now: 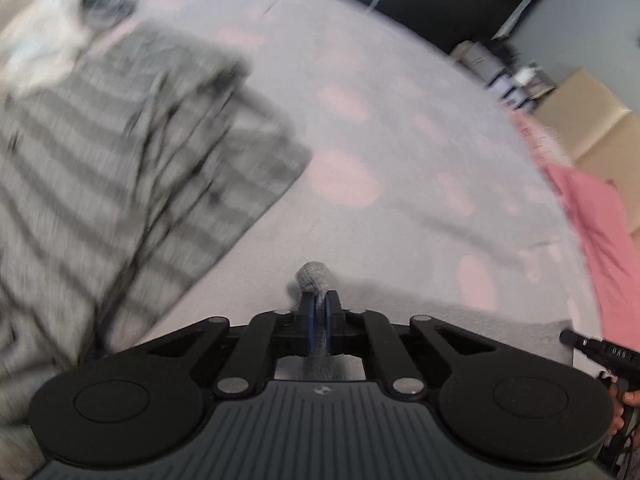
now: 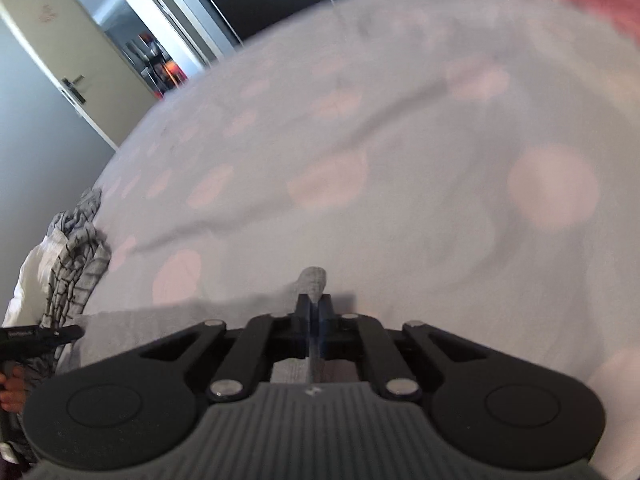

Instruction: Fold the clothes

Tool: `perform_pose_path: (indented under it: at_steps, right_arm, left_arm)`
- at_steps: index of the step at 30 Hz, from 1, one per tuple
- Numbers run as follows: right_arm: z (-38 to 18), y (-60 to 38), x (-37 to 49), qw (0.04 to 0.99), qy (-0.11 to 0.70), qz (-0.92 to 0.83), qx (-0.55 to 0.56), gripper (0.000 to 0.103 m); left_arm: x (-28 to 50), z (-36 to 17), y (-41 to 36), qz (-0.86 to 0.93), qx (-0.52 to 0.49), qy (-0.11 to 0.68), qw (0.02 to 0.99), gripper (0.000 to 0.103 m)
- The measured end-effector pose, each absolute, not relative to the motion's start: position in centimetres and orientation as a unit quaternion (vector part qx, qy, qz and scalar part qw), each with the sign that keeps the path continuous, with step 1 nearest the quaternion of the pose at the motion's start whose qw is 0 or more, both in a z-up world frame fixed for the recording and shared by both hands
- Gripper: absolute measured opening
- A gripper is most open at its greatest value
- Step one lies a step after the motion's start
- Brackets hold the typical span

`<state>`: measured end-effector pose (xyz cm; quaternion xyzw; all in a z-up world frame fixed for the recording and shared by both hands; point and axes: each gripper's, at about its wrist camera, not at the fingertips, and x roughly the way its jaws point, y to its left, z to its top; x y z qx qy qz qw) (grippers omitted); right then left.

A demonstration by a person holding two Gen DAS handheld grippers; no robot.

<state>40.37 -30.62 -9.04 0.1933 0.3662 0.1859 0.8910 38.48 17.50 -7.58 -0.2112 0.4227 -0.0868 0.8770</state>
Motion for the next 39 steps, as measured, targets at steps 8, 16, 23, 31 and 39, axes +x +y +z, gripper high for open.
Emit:
perform_pose_path:
  at_steps: [8, 16, 23, 31, 39]
  right_arm:
    - [-7.1, -32.0, 40.1, 0.909, 0.348, 0.165, 0.161, 0.005]
    - [-10.6, -31.2, 41.6, 0.888, 0.420, 0.132, 0.136, 0.022]
    - [-10.3, -33.4, 39.7, 0.889, 0.422, 0.109, 0.143, 0.044]
    - [-11.0, -33.7, 35.3, 0.870, 0.452, 0.141, 0.135, 0.042]
    - [-10.3, -33.2, 32.5, 0.861, 0.474, 0.144, 0.113, 0.042]
  left_arm:
    - [39.9, -5.9, 18.9, -0.100, -0.217, 0.409, 0.881, 0.001]
    - [40.4, -8.3, 17.9, -0.050, -0.170, 0.445, 0.878, 0.001]
    - [37.7, -8.0, 17.1, -0.081, -0.169, 0.473, 0.861, 0.023]
    - [35.6, -9.4, 14.7, -0.090, -0.168, 0.502, 0.844, 0.020]
    - [35.8, -8.2, 15.7, -0.024, -0.129, 0.488, 0.863, 0.001]
